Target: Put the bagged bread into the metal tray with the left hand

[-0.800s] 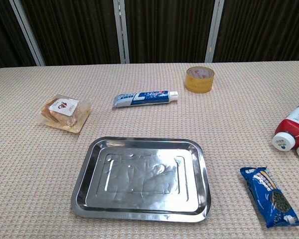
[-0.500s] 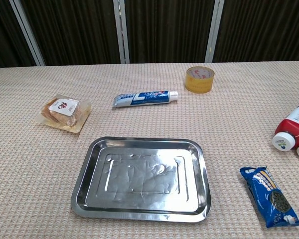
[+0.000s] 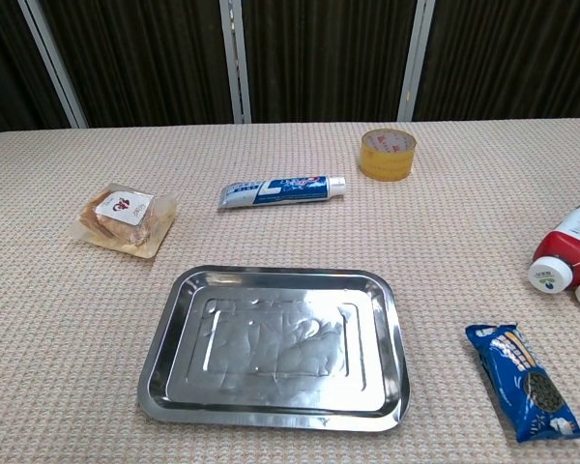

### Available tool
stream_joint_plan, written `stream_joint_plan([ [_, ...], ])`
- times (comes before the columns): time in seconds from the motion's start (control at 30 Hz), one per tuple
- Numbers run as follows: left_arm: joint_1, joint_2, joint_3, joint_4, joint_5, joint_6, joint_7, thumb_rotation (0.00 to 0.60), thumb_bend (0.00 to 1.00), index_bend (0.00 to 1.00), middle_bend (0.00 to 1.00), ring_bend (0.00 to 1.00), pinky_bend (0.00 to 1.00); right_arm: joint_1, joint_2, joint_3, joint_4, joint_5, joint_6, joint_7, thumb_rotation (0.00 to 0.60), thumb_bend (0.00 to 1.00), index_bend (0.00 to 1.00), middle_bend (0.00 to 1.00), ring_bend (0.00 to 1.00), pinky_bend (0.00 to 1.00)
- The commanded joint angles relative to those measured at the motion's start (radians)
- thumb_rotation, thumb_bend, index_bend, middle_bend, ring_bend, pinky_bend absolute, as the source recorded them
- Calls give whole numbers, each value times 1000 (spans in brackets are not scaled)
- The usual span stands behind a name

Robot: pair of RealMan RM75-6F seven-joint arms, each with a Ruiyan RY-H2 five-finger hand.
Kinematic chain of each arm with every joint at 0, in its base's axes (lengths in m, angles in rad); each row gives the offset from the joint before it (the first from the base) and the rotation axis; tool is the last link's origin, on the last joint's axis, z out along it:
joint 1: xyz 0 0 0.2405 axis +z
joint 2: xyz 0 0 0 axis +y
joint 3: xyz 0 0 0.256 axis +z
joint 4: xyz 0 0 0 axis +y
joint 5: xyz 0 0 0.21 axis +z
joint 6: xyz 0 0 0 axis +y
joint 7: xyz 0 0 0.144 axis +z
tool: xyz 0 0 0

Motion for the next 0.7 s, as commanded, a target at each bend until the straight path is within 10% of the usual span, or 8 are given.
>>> stream_joint_plan([
  [0.03, -41, 8, -18, 3, -18, -58, 12, 572, 139, 175, 0, 0, 0, 0, -1, 1, 3, 2, -1, 3, 600, 0, 3, 0, 0, 0],
  [0.7, -412, -136, -146, 255, -247, -572, 53, 570, 0, 107, 0, 0, 0, -6, -1, -2, 0, 17, -7, -3, 600, 0, 2, 0, 0, 0],
])
